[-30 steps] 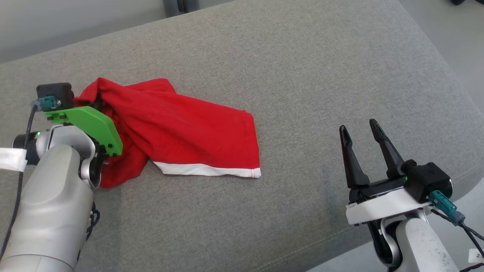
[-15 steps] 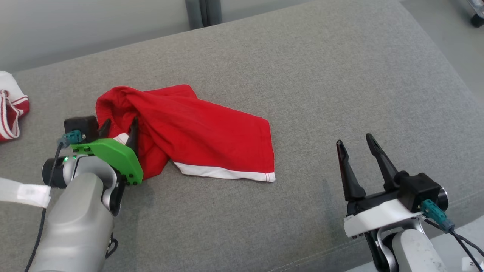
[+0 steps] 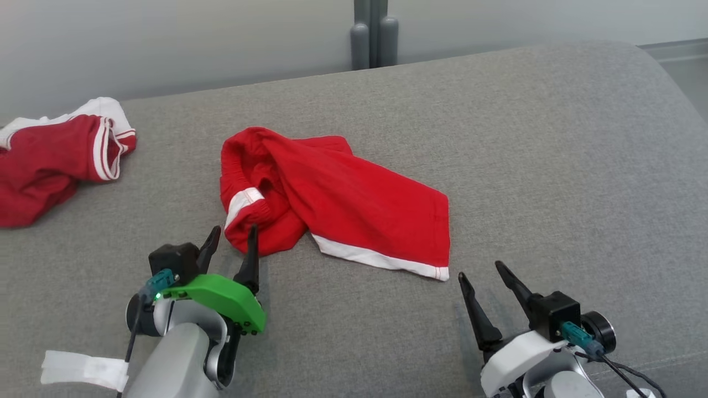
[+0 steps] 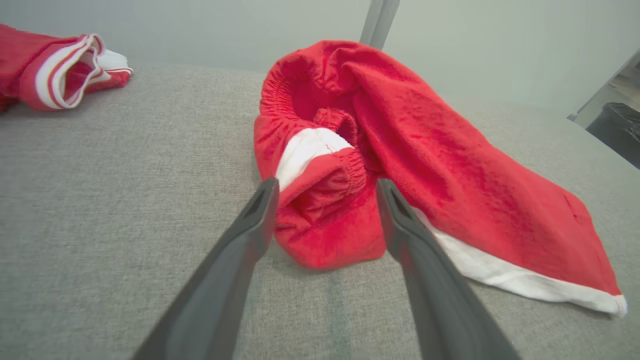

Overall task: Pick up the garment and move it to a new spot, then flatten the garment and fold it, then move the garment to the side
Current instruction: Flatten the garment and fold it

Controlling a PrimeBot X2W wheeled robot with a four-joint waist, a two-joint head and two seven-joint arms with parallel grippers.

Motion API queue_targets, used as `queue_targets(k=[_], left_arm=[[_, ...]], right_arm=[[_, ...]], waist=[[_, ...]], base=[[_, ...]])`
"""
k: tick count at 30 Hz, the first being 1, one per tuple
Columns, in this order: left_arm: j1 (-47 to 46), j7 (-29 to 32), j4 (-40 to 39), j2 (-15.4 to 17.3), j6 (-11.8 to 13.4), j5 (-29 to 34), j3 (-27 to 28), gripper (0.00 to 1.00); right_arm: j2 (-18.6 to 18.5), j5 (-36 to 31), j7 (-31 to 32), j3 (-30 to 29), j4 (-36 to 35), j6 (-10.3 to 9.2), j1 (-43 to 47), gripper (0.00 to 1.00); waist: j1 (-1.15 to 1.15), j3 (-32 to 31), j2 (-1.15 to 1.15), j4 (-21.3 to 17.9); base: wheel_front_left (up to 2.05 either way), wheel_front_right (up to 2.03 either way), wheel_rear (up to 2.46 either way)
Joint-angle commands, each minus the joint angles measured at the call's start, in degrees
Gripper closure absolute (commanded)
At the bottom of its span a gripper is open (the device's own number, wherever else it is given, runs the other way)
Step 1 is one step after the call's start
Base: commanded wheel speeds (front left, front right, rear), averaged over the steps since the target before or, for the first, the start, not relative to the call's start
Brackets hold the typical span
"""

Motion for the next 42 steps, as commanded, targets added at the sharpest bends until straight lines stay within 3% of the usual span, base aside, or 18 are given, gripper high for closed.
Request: queue_targets(k=[1,9,19,21,24,34,42], left_arm=[[1.7,-0.2,-1.8,-0.1,0.7,0.6,0.4,0.0],[10.3,-0.2,-14.6,-1.7,3.6,3.6,1.7,0.0],[12.1,-0.2,-19.2,-1.3,4.9,4.8,2.0,0.0],[12.0,-0.2,-19.5,-1.3,5.0,5.0,2.1,0.0],[12.3,-0.2,-19.8,-1.2,5.2,5.0,2.5,0.0],[12.6,-0.2,-20.6,-1.4,5.1,5.1,2.8,0.0],[10.2,-0.2,-19.8,-2.4,3.2,6.3,-0.2,0.0]], right_arm=[[-0.2,-0.5,-0.2,0.3,1.4,0.01,-1.1,0.0],[-0.2,-0.4,-0.2,0.7,13.5,0.01,-7.5,0.0],[-0.2,3.6,-0.2,1.9,25.5,0.01,-14.3,0.0],[-0.2,4.2,-0.2,2.4,26.3,0.01,-15.1,0.52],[-0.3,5.6,-0.2,2.2,25.6,0.01,-16.0,1.0],[-3.2,5.2,-0.2,-5.3,18.7,0.01,-17.3,1.0],[-9.1,4.8,-0.2,-9.0,21.9,0.01,-20.2,1.0]], waist=[[0.0,-0.8,0.0,2.5],[0.0,0.0,0.0,6.1],[0.0,1.9,0.0,8.2],[0.0,2.3,0.0,8.3],[0.0,2.8,0.0,7.9],[0.0,3.2,0.0,6.1],[0.0,4.3,0.0,6.3]], base=[[0.0,0.0,0.0],[0.0,0.0,0.0],[0.0,0.0,0.0],[0.0,0.0,0.0],[0.0,0.0,0.0],[0.0,0.0,0.0],[0.0,0.0,0.0]])
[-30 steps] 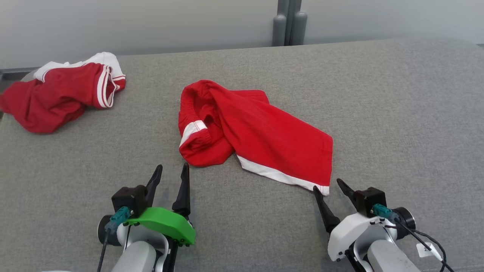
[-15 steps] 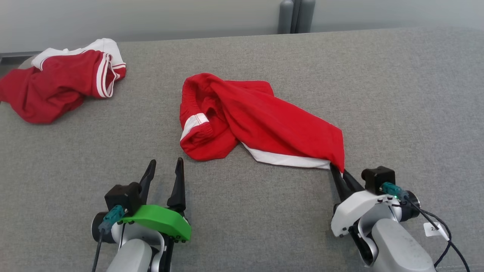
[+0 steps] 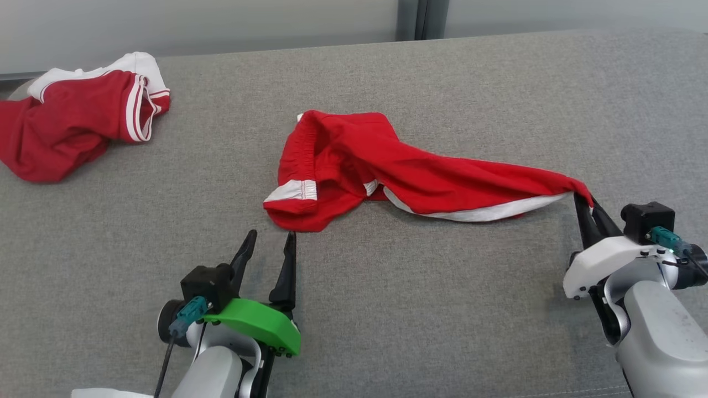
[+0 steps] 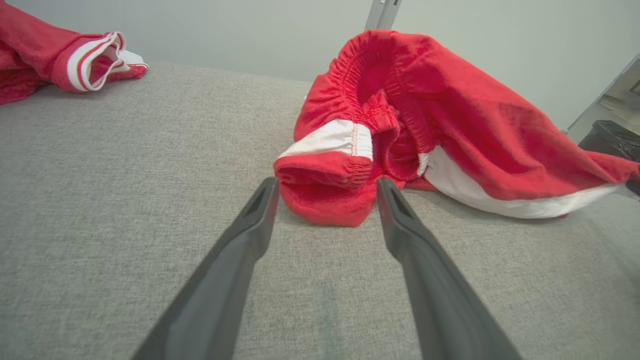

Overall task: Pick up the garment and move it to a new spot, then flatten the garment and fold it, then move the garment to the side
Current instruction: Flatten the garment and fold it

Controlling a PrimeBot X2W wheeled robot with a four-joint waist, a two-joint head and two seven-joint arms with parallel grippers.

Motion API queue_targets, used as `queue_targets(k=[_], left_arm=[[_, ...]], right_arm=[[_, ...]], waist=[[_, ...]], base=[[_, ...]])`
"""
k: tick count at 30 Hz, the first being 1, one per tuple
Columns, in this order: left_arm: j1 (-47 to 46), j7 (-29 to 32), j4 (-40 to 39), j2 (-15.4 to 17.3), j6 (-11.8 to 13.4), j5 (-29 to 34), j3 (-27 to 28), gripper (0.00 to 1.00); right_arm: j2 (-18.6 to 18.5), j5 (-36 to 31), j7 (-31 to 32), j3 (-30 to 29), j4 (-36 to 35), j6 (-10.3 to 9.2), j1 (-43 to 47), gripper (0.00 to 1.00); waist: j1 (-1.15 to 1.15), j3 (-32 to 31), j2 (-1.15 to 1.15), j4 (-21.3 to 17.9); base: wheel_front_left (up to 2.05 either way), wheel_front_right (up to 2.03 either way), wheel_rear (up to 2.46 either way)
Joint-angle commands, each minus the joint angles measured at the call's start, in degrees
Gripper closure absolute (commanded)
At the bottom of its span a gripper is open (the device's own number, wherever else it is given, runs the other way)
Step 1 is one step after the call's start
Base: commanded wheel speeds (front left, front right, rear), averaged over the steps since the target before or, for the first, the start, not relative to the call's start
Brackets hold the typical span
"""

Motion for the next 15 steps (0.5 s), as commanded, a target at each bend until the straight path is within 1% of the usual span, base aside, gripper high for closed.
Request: queue_targets(k=[1,4,11,12,13,14,15], left_arm=[[-1.1,-0.1,0.3,0.0,-0.2,0.4,-0.1,0.0],[-2.2,-0.1,0.9,-0.6,-0.7,0.5,-1.2,0.0],[-3.9,-0.1,1.2,-1.0,-1.0,1.0,-2.0,0.0],[-4.0,-0.1,1.1,-1.0,-1.1,1.0,-2.0,0.0],[-4.1,-0.1,0.9,-1.1,-1.1,1.1,-2.0,0.0],[-4.2,-0.1,0.8,-1.1,-1.2,1.2,-2.1,0.0],[-4.2,-0.1,0.8,-1.2,-1.3,1.4,-2.3,0.0]], right_arm=[[-0.4,0.2,-0.2,-0.2,0.3,0.01,-0.7,1.0],[-1.9,0.4,-0.2,-0.9,3.2,0.0,-2.2,1.0],[-3.9,1.1,-0.2,-1.8,10.8,0.0,-5.2,1.0],[-4.2,1.0,-0.2,-2.0,11.3,0.0,-5.7,0.85],[-4.3,0.9,-0.2,-2.5,11.1,-0.01,-6.1,0.58],[-4.2,0.9,-0.2,-2.8,10.8,-0.01,-6.1,0.0],[-3.9,0.9,-0.2,-3.2,10.2,-0.01,-5.9,0.0]], waist=[[0.0,0.2,0.0,0.1],[0.0,0.6,0.0,0.2],[0.0,1.3,0.0,-0.2],[0.0,1.4,0.0,-0.3],[0.0,1.4,0.0,-0.5],[0.0,1.4,0.0,-0.8],[0.0,1.3,0.0,-1.1]], base=[[0.0,0.0,0.0],[0.0,0.0,0.0],[0.0,0.0,0.0],[0.0,0.0,0.0],[0.0,0.0,0.0],[0.0,0.0,0.0],[0.0,0.0,0.0]])
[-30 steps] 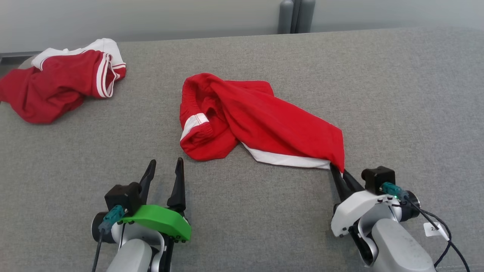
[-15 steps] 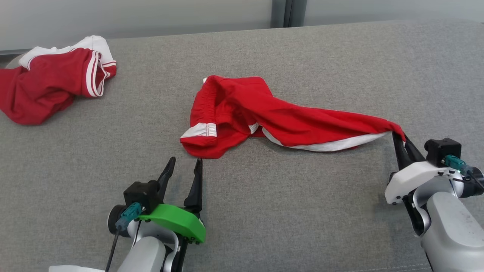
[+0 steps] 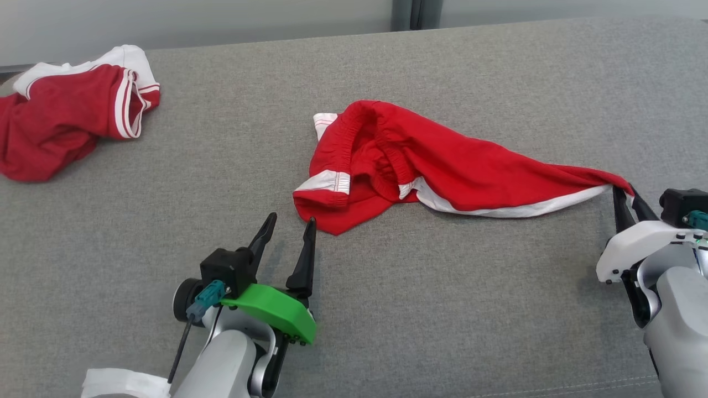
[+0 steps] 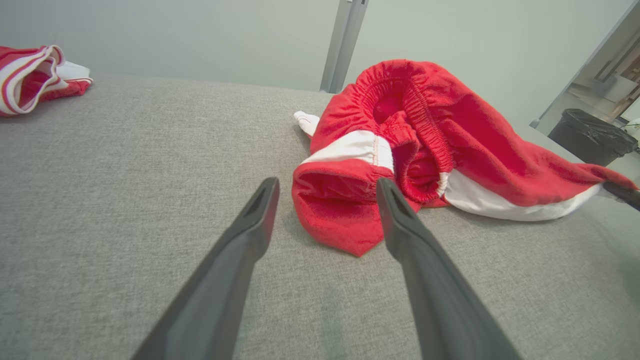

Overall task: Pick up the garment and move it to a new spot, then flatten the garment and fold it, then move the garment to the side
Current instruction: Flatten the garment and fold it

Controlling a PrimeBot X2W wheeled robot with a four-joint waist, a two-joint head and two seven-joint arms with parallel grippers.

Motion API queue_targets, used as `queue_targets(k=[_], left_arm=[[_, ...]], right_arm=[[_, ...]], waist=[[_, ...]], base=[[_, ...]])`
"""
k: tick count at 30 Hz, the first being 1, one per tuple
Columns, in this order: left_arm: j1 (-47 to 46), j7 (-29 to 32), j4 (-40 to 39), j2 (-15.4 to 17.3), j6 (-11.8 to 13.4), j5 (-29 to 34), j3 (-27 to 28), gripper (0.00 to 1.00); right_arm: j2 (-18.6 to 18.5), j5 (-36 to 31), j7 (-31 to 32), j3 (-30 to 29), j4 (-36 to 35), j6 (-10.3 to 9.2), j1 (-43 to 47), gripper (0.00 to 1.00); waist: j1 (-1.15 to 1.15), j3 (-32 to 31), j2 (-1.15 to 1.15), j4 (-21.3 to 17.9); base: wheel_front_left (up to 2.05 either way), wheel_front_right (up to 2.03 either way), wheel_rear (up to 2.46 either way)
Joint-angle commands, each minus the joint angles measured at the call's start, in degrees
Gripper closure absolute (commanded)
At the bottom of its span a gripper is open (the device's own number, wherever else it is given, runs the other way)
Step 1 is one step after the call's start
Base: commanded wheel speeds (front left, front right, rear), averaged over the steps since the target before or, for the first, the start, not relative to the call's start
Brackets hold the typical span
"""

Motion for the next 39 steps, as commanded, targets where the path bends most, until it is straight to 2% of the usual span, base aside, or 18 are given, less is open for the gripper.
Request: queue_targets(k=[1,6,13,21,32,38,39], left_arm=[[-0.9,-0.1,-0.2,0.0,-0.4,0.5,-0.2,0.0],[-1.8,-0.1,0.9,-0.2,-1.5,0.4,-2.2,0.0],[-5.8,0.5,4.9,-0.4,-2.8,-1.0,-5.9,0.0],[-11.9,1.5,13.4,-0.4,-2.1,-6.0,-10.2,0.0],[-18.0,0.4,25.1,-0.4,1.9,-11.9,-10.7,0.0],[-20.3,0.0,29.8,-0.4,1.3,-13.8,-10.8,0.0],[-20.5,-0.1,30.4,-0.4,1.2,-14.1,-10.9,0.05]], right_arm=[[0.1,0.2,-0.2,-0.7,-1.4,-0.03,0.0,0.0],[1.2,-0.4,-0.2,-2.5,-7.6,-0.03,3.2,0.0],[4.4,-2.1,-0.2,-4.7,-21.4,-0.03,8.4,0.0],[9.7,-3.5,-0.2,-3.7,-34.2,-0.03,12.9,0.0],[12.3,-2.7,-0.2,-0.8,-40.8,-0.03,16.6,0.0],[12.6,-2.3,-0.2,-0.5,-42.5,-0.03,17.9,0.0],[12.7,-2.3,-0.2,-0.5,-42.7,-0.03,18.1,0.0]], waist=[[0.0,-0.2,0.0,-0.8],[0.0,-0.6,0.0,-2.8],[0.0,-0.5,0.0,-6.9],[0.0,0.4,0.0,-13.3],[0.0,1.6,0.0,-19.5],[0.0,1.8,0.0,-20.9],[0.0,1.8,0.0,-21.0]], base=[[0.0,0.0,0.0],[0.0,0.0,0.0],[0.0,0.0,0.0],[0.0,0.0,0.0],[0.0,0.0,0.0],[0.0,0.0,0.0],[0.0,0.0,0.0]])
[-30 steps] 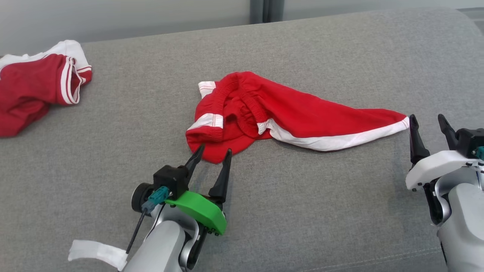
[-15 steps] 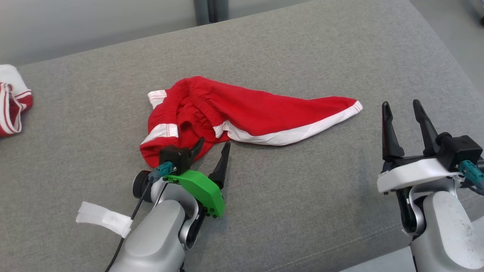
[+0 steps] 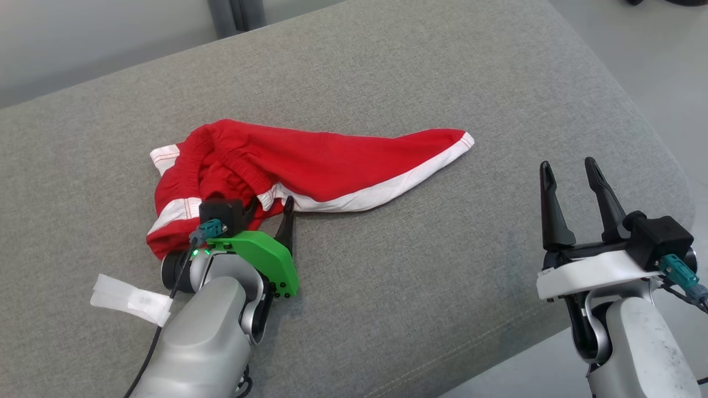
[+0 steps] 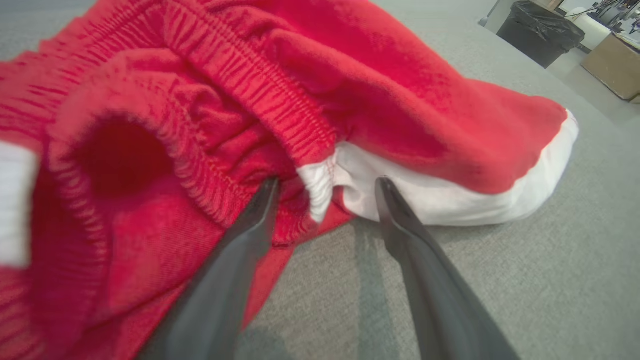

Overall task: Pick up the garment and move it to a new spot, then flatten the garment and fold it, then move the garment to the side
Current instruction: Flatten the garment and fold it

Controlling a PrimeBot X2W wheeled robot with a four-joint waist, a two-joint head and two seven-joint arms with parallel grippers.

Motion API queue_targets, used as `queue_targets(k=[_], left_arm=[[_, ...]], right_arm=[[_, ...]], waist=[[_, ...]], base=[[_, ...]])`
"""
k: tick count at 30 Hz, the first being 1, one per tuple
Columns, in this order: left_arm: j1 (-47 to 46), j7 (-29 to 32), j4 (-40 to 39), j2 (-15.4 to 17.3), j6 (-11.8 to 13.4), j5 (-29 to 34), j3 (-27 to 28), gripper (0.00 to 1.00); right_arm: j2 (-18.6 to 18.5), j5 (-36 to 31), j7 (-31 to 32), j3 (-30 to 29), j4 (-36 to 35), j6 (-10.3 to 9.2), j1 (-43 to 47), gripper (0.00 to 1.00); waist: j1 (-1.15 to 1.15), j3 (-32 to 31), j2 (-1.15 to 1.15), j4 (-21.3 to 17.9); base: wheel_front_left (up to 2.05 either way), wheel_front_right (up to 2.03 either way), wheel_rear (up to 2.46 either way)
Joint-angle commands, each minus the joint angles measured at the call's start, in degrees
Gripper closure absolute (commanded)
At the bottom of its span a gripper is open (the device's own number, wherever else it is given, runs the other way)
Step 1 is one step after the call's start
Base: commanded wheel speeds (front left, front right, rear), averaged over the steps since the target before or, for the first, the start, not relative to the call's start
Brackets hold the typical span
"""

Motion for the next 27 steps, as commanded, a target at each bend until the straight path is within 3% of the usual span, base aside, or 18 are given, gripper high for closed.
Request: queue_targets(k=[1,3,9,16,27], left_arm=[[-0.9,-0.4,0.5,0.3,-0.3,-0.6,-0.1,0.45],[-1.3,-0.5,0.6,0.3,-0.6,-1.2,-0.2,1.0],[0.5,-0.4,-5.2,0.4,-1.4,0.5,2.7,1.0],[7.6,-0.4,-17.1,3.0,-2.2,3.5,8.9,1.0],[18.4,1.7,-27.8,9.5,1.6,3.3,12.3,1.0]], right_arm=[[0.0,0.2,-0.2,0.0,-0.4,-0.01,0.8,0.0],[0.0,0.2,-0.2,-0.4,-0.6,-0.01,1.1,0.0],[0.1,0.8,-0.2,-2.3,-1.3,-0.01,2.5,0.0],[0.1,1.6,-0.2,-2.2,-1.2,-0.01,3.4,0.0],[0.1,1.3,-0.2,-1.1,-0.3,-0.01,4.2,0.0]], waist=[[0.0,0.1,0.0,-0.3],[0.0,0.0,0.0,-0.1],[0.0,-1.0,0.0,3.1],[0.0,-3.1,0.0,8.0],[0.0,-5.1,0.0,12.1]], base=[[0.0,0.0,0.0],[0.0,0.0,0.0],[0.0,0.0,0.0],[0.0,0.0,0.0],[0.0,0.0,0.0]])
